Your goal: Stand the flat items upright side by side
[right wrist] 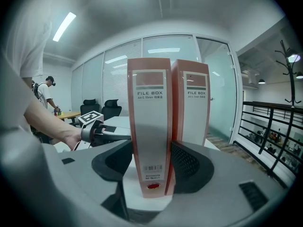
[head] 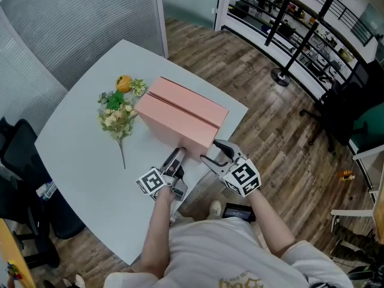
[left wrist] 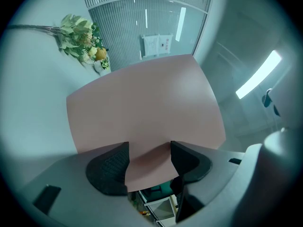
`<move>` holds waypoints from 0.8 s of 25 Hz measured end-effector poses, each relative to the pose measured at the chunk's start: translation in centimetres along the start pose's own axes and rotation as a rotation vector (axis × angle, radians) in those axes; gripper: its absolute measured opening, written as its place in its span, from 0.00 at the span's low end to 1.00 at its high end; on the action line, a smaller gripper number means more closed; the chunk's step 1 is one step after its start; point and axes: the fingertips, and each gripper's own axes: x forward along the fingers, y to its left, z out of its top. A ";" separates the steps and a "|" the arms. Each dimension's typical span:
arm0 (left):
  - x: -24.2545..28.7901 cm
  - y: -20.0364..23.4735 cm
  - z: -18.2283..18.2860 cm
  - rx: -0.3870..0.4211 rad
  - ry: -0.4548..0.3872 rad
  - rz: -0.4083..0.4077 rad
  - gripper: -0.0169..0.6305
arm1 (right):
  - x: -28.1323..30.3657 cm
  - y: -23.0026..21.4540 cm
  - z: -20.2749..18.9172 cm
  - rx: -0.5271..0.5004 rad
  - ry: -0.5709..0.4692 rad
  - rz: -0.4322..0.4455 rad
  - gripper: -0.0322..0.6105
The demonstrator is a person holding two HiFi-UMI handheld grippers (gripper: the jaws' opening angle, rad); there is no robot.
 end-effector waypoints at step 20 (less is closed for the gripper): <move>-2.8 -3.3 0.5 0.402 -0.076 0.184 0.42 | -5.2 -0.6 -0.7 0.162 -0.077 0.000 0.47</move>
